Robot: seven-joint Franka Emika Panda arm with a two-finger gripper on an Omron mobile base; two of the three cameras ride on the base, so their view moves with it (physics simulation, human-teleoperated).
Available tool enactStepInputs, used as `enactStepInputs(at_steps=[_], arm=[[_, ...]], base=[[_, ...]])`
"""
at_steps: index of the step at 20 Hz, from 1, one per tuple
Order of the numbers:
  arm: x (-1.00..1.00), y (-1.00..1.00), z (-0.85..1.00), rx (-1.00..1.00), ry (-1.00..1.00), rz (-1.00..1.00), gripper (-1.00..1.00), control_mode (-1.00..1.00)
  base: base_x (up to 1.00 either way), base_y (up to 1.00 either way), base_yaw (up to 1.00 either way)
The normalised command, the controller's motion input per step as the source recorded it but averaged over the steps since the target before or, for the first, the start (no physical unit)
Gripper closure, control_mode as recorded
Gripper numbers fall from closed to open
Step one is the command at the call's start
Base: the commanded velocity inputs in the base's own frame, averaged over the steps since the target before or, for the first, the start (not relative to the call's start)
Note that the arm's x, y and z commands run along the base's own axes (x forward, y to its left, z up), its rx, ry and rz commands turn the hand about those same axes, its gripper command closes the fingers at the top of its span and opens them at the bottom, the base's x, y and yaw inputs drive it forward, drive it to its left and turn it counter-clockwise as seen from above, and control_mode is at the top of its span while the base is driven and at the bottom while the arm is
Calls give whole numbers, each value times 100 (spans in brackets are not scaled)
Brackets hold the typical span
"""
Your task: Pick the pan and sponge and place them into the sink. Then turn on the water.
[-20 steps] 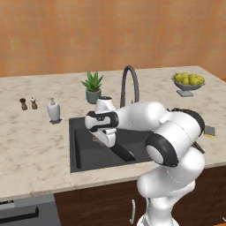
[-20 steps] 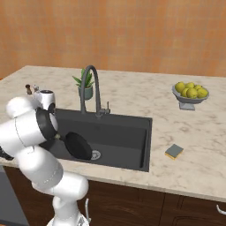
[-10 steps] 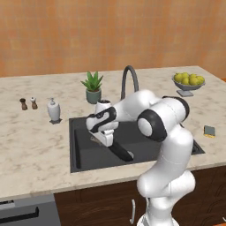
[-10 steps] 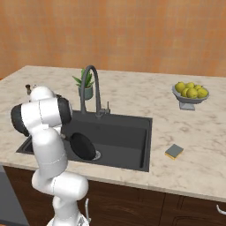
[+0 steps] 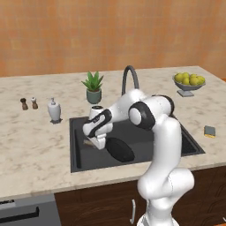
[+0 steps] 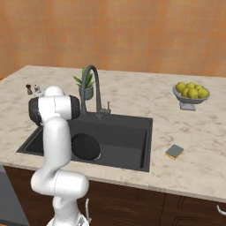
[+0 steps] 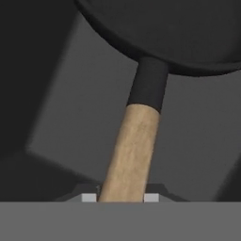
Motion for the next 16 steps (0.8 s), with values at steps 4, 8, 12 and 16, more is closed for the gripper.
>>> enactStepInputs(at_steps=[4,8,12,16], arm=[[47,-22,-73,0,0,-5,100,-100],[38,-43,-72,0,0,0,100,-100],[29,-43,-49,0,0,0,100,-100],[12,-24,-45,0,0,0,-100,-100]], base=[[0,0,0],[0,0,0],[0,0,0],[0,0,0]])
